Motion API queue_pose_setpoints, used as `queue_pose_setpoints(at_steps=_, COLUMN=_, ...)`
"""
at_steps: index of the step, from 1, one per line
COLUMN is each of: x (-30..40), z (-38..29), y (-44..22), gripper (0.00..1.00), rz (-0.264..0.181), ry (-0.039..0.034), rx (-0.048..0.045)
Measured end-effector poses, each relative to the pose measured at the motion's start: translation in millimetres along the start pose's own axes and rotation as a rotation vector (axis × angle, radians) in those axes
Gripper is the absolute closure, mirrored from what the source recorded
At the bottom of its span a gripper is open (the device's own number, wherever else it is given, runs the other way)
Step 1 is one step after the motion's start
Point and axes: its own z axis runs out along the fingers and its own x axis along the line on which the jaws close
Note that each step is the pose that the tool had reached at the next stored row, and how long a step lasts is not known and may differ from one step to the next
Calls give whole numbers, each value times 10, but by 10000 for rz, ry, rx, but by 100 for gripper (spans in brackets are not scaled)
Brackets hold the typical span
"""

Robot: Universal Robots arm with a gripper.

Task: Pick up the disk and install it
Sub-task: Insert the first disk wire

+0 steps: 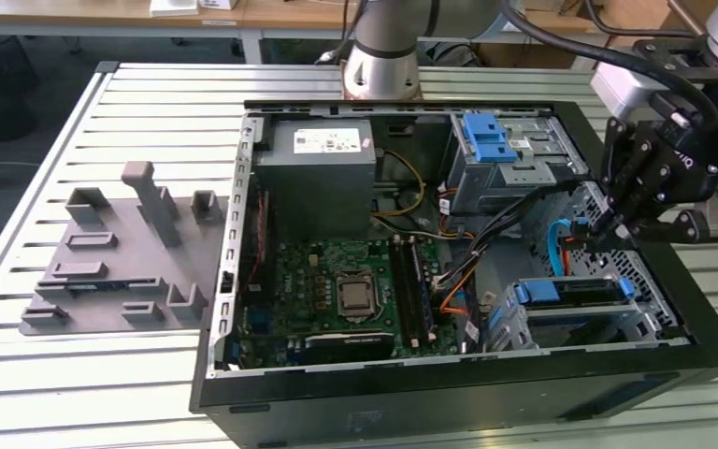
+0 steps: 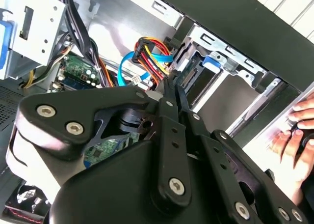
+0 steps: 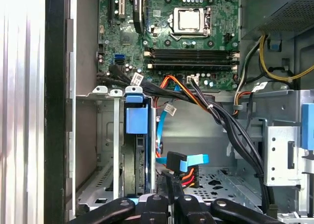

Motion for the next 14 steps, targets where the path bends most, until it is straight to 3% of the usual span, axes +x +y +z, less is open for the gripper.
queue_pose_setpoints(at_steps=2, x=-1, z=9, y=0, gripper=81, rz=-2, ry=84, rx=16)
queue_pose_setpoints(at_steps=3, x=-3, z=13, y=0, gripper=75, rz=-2, ry=94, rx=18)
queue_pose_setpoints(at_steps=9, x=-29, z=20, y=11, gripper=75, rz=0, ry=99, rx=23)
queue_pose_setpoints(at_steps=14, x=-58, z=53, y=11, gripper=75, rz=8, ry=186, rx=25)
